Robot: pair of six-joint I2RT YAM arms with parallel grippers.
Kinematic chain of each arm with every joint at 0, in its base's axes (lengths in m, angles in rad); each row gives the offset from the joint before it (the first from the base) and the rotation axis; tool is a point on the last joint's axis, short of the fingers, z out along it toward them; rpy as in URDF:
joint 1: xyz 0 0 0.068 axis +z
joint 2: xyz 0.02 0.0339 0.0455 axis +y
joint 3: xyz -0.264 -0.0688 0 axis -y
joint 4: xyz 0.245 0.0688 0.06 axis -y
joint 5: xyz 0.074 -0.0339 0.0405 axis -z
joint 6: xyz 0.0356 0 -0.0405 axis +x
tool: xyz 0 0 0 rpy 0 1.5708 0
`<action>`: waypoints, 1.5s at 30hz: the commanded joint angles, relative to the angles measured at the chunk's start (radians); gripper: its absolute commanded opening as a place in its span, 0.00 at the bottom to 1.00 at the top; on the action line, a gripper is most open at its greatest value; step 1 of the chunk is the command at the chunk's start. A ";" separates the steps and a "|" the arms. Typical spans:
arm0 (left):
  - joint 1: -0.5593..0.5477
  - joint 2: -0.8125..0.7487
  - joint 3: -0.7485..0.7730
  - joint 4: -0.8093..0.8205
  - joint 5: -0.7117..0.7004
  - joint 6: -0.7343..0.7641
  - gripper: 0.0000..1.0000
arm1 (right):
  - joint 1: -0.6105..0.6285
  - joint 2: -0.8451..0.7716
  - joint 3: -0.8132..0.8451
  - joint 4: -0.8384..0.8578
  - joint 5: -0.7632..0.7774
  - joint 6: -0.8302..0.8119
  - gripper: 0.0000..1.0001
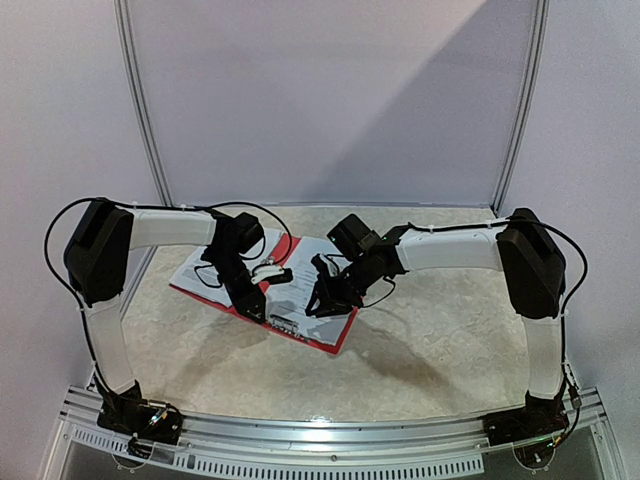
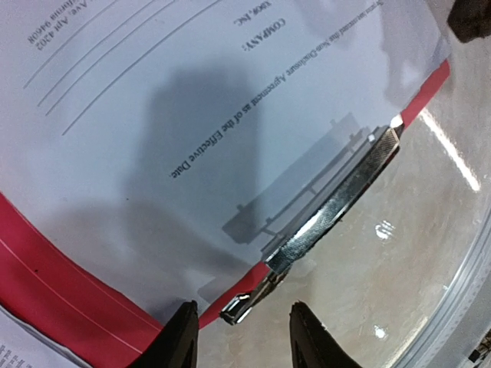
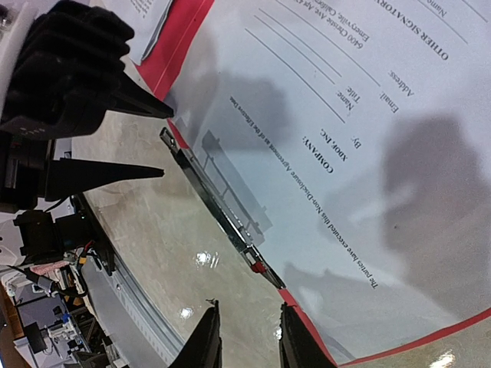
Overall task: Put the files into the folder
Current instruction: Close the spring clip on the folder with some files.
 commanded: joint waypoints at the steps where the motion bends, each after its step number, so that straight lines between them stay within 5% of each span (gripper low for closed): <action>1: -0.005 -0.041 0.013 0.036 -0.033 -0.008 0.42 | -0.008 -0.040 -0.012 -0.011 0.013 -0.012 0.26; 45: -0.026 0.006 0.014 -0.031 0.050 -0.009 0.31 | -0.013 -0.048 -0.018 -0.026 0.020 -0.028 0.26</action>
